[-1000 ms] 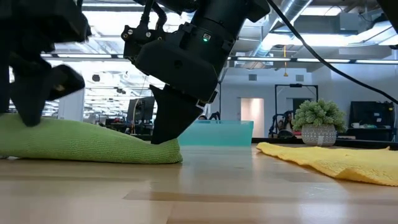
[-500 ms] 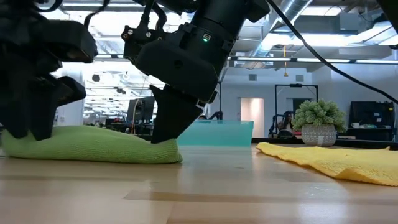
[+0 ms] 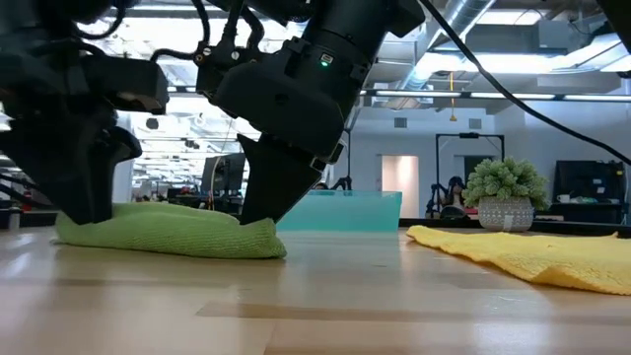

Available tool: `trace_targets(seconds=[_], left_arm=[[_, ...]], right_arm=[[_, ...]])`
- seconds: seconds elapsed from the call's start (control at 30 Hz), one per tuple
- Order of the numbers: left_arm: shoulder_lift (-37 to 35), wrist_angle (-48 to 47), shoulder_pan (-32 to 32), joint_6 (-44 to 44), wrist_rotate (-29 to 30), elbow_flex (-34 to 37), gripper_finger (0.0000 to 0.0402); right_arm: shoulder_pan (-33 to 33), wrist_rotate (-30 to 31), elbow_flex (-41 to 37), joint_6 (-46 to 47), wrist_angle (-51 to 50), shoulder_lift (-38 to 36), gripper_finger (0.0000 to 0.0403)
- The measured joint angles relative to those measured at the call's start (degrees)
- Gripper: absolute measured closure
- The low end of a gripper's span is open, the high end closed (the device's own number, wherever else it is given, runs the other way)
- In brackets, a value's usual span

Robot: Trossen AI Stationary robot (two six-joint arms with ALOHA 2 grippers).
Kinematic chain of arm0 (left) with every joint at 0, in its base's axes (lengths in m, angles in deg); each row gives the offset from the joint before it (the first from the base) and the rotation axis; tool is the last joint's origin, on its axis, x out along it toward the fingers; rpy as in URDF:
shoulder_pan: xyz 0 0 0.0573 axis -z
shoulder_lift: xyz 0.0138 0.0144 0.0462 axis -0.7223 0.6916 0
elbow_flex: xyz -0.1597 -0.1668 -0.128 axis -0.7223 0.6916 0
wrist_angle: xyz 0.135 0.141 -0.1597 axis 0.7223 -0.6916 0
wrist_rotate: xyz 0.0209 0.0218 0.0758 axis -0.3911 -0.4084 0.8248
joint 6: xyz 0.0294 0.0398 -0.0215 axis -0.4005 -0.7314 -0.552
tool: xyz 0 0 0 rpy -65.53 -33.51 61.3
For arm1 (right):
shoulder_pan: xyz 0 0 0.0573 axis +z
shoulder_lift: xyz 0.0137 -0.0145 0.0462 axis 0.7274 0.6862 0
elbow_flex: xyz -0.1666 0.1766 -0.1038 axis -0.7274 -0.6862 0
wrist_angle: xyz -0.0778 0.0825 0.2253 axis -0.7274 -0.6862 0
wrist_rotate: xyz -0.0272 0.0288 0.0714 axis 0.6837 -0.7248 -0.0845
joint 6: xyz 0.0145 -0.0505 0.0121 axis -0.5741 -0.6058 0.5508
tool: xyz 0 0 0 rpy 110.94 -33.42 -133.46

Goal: Roll microfiber towels into tight, uniform cylinder then place into a basket
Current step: Roll the green towel

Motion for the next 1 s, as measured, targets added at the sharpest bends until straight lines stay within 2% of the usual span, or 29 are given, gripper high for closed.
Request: trace_targets(seconds=[0.1, 0.27, 0.5, 1.0], left_arm=[[0.1, -0.5, -1.6, 0.5, -0.2, 0.1, 0.0253], [0.3, 0.8, -4.6, 1.0, -3.7, 1.8, 0.0253], [0.2, 5.7, -6.3, 2.4, -6.0, 4.6, 0.0253], [0.2, 6.0, -6.3, 17.0, -7.4, 5.1, 0.0253]], right_arm=[[0.0, 0.0, 0.0, 0.0, 0.0, 0.0, 0.0326], [0.2, 0.0, 0.0, 0.0, 0.0, 0.0, 0.0326], [0.3, 0.0, 0.0, -0.1, 0.0, 0.0, 0.0326], [0.3, 0.0, 0.0, -0.1, 0.0, 0.0, 0.0326]])
